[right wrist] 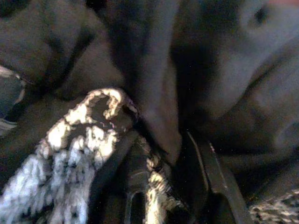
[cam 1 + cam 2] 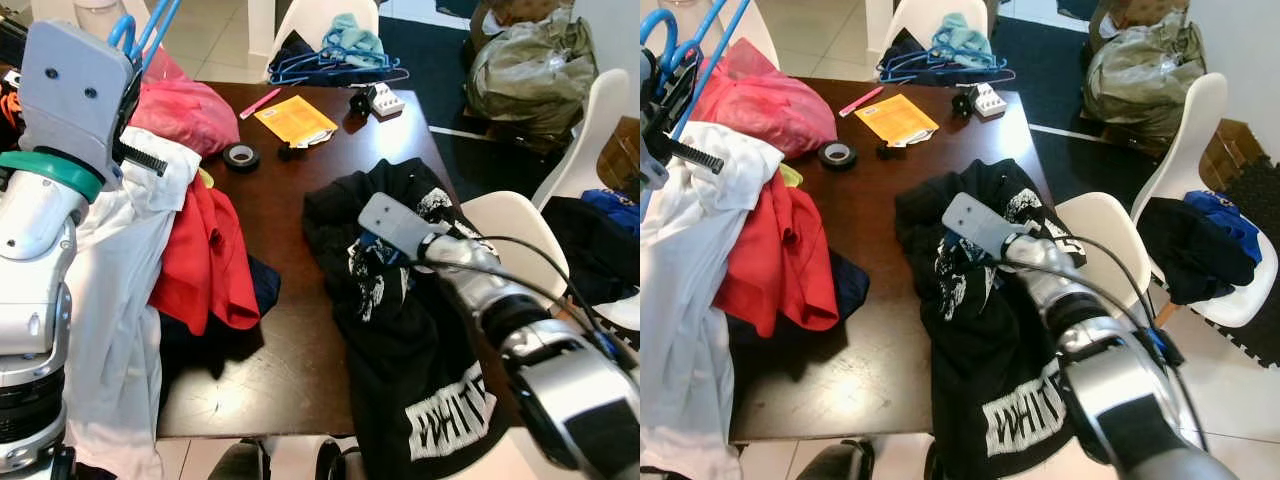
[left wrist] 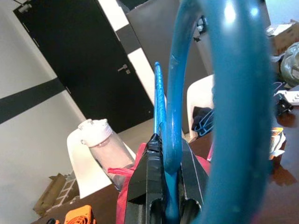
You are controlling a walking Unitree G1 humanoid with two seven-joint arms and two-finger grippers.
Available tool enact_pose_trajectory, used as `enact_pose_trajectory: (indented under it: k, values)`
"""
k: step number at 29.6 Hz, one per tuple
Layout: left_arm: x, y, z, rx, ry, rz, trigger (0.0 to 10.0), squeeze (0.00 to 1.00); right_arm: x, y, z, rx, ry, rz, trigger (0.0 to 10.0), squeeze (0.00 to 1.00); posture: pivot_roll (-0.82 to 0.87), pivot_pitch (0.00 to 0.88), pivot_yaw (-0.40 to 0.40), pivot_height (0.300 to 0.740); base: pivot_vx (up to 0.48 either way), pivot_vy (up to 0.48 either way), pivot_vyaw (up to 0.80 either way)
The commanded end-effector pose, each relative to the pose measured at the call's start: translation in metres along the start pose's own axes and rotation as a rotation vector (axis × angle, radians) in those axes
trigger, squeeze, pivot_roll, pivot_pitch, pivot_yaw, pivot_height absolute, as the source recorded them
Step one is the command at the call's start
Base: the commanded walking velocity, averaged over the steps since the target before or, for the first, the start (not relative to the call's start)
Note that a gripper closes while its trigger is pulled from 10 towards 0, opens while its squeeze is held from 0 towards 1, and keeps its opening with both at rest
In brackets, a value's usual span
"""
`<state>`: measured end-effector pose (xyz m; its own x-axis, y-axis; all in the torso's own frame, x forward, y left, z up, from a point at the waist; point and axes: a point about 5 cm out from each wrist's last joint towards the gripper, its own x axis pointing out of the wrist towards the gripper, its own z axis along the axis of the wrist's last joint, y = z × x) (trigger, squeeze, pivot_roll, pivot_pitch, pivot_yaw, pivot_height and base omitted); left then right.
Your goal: Hang hanger
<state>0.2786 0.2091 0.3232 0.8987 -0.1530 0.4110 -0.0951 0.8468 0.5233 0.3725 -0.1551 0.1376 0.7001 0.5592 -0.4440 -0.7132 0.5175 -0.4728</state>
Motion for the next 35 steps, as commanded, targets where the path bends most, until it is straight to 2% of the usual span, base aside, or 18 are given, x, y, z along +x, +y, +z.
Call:
enact_pose_trajectory:
  k: [1, 2, 3, 5, 6, 9, 11, 13, 15, 20, 21, 22, 27, 28, 29, 30, 32, 35]
  values:
    - [-0.002, -0.001, 0.000, 0.004, 0.008, -0.018, 10.0, 0.00, -0.007, 0.014, -0.003, 0.055, -0.068, 0.180, 10.0, 0.00, 0.24, 0.111, -0.037, 0.740, 0.000, 0.000, 0.00]
    - [-0.003, 0.002, 0.000, 0.008, 0.010, -0.018, 10.0, 0.00, -0.018, 0.013, -0.002, 0.047, -0.108, 0.226, 10.0, 0.00, 0.24, 0.112, -0.038, 0.740, 0.000, 0.000, 0.00]
    - [-0.004, 0.004, 0.000, 0.014, 0.014, -0.016, 10.0, 0.00, -0.029, 0.006, 0.007, 0.109, -0.195, 0.237, 10.0, 0.00, 0.24, 0.112, -0.038, 0.740, 0.000, 0.000, 0.00]
    - [-0.004, 0.004, 0.000, 0.014, 0.014, -0.016, 10.0, 0.00, -0.029, 0.006, 0.007, 0.109, -0.195, 0.237, 10.0, 0.00, 0.24, 0.112, -0.038, 0.740, 0.000, 0.000, 0.00]
    - [-0.004, 0.005, 0.000, 0.019, 0.017, -0.014, 10.0, 0.00, -0.039, -0.004, 0.018, 0.185, -0.289, 0.230, 10.0, 0.00, 0.24, 0.116, -0.042, 0.740, 0.000, 0.000, 0.00]
    - [-0.004, 0.006, -0.001, 0.023, 0.018, -0.013, 10.0, 0.00, -0.046, -0.009, 0.026, 0.234, -0.356, 0.230, 10.0, 0.00, 0.23, 0.116, -0.041, 0.740, 0.000, 0.000, 0.00]
    - [-0.003, 0.006, -0.001, 0.025, 0.018, -0.011, 10.0, 0.00, -0.065, -0.031, 0.052, 0.386, -0.572, 0.179, 10.0, 0.00, 0.22, 0.113, -0.037, 0.740, 0.000, 0.000, 0.00]
    - [-0.003, 0.006, -0.001, 0.025, 0.018, -0.011, 10.0, 0.00, -0.065, -0.031, 0.052, 0.386, -0.572, 0.179, 10.0, 0.00, 0.22, 0.113, -0.037, 0.740, 0.000, 0.000, 0.00]
    - [0.000, 0.003, 0.000, 0.021, 0.010, -0.016, 10.0, 0.00, -0.068, -0.045, 0.066, 0.481, -0.710, 0.057, 10.0, 0.00, 0.22, 0.108, -0.033, 0.740, 0.000, 0.000, 0.00]
    - [0.001, 0.001, 0.001, 0.018, 0.005, -0.020, 10.0, 0.00, -0.069, -0.050, 0.073, 0.532, -0.791, -0.013, 10.0, 0.00, 0.22, 0.108, -0.033, 0.740, 0.000, 0.000, 0.00]
    - [0.001, 0.001, 0.002, 0.019, 0.002, -0.020, 10.0, 0.00, -0.073, -0.053, 0.079, 0.581, -0.869, -0.026, 10.0, 0.00, 0.22, 0.108, -0.033, 0.740, 0.000, 0.000, 0.00]
    - [0.001, 0.003, 0.003, 0.022, -0.005, -0.010, 10.0, 0.00, -0.080, -0.053, 0.090, 0.657, -0.998, 0.001, 10.0, 0.00, 0.24, 0.102, -0.033, 0.740, 0.000, 0.000, 0.00]
    - [0.002, 0.003, 0.005, 0.011, -0.013, 0.015, 10.0, 0.00, -0.081, -0.045, 0.099, 0.688, -1.057, 0.007, 10.0, 0.00, 0.24, 0.099, -0.036, 0.740, 0.000, 0.000, 0.00]
    - [0.005, -0.004, 0.009, -0.001, -0.032, 0.054, 10.0, 0.00, -0.060, -0.021, 0.110, 0.754, -1.032, -0.202, 10.0, 0.00, 0.24, 0.093, -0.031, 0.740, 0.000, 0.000, 0.00]
    - [0.005, -0.004, 0.009, -0.001, -0.032, 0.054, 10.0, 0.00, -0.060, -0.021, 0.110, 0.754, -1.032, -0.202, 10.0, 0.00, 0.24, 0.093, -0.031, 0.740, 0.000, 0.000, 0.00]
    - [0.007, -0.007, 0.010, -0.012, -0.035, 0.067, 10.0, 0.00, -0.053, -0.013, 0.113, 0.768, -1.011, -0.311, 10.0, 0.00, 0.24, 0.093, -0.031, 0.740, 0.000, 0.000, 0.00]
    - [0.007, -0.007, 0.010, -0.012, -0.035, 0.067, 10.0, 0.00, -0.053, -0.013, 0.113, 0.768, -1.011, -0.311, 10.0, 0.00, 0.24, 0.093, -0.031, 0.740, 0.000, 0.000, 0.00]
    - [0.010, -0.011, 0.009, -0.072, -0.028, 0.081, 10.0, 0.00, -0.047, -0.001, 0.118, 0.794, -0.995, -0.473, 10.0, 0.00, 0.23, 0.085, -0.021, 0.740, 0.000, 0.000, 0.00]
